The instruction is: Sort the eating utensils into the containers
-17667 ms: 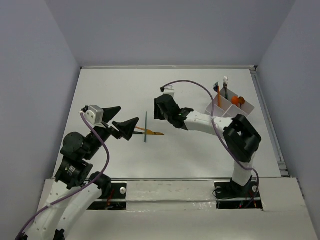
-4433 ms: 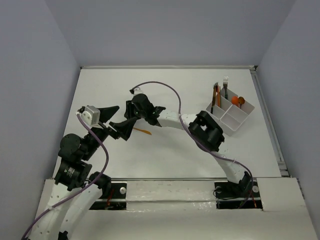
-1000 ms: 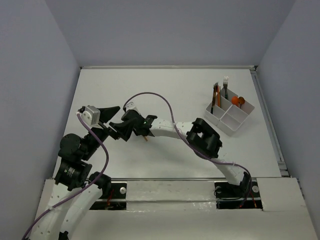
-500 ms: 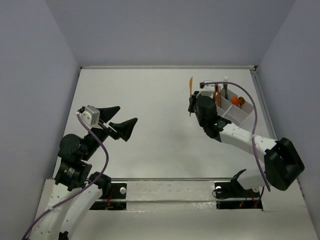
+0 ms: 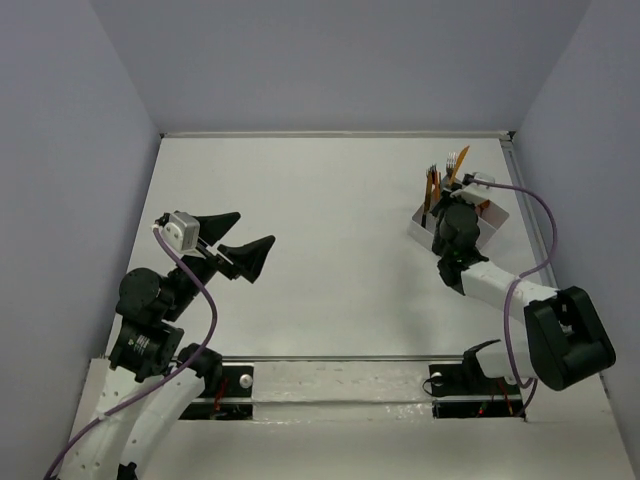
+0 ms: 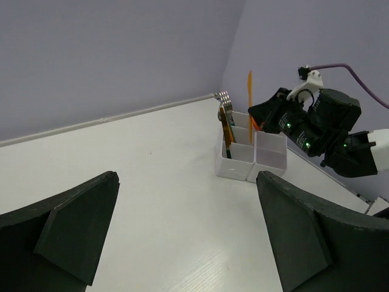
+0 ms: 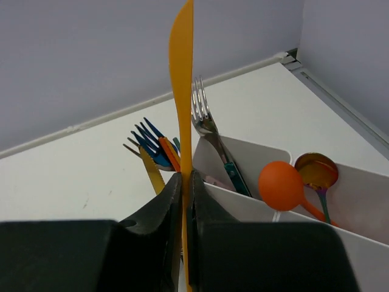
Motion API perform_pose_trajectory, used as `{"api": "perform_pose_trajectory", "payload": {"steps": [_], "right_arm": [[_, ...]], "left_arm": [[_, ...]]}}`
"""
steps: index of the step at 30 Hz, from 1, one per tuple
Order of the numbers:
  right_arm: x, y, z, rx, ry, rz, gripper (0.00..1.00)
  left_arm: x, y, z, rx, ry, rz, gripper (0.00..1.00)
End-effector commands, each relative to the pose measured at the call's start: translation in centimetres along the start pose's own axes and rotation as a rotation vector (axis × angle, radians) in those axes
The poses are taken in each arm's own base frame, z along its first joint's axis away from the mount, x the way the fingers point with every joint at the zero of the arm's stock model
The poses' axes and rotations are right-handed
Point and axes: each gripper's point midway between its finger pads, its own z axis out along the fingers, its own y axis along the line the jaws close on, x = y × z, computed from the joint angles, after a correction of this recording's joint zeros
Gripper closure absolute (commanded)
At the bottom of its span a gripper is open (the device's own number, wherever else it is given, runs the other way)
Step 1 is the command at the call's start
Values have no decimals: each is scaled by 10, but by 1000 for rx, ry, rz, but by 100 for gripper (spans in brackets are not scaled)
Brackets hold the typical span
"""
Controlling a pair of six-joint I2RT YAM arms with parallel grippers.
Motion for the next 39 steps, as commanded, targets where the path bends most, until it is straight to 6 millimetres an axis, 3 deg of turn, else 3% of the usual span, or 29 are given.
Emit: {"api": "perform_pose_trajectory", "payload": {"steps": [1, 4, 11, 17, 24, 32, 39], "right_arm": [[-21, -1, 16, 36, -117, 20, 100], [-8, 0, 28, 37, -83, -4, 100], [24, -4, 34, 50, -35, -61, 100], [24, -2, 33, 39, -24, -73, 100], [34, -1, 33, 42, 54, -95, 89], [35, -1, 32, 37, 62, -107, 83], [35, -4, 30, 48, 64, -113, 72]], "left_arm": [[-7, -3, 2, 23, -39, 10, 1], [-7, -3, 2, 24, -39, 8, 1], [-6, -2, 2, 19, -37, 9, 1], [-5, -2, 3, 19, -33, 8, 1], [-5, -1, 4, 14, -32, 9, 1], [-5, -1, 3, 13, -33, 9, 1], [-5, -1, 3, 13, -34, 9, 1]]}}
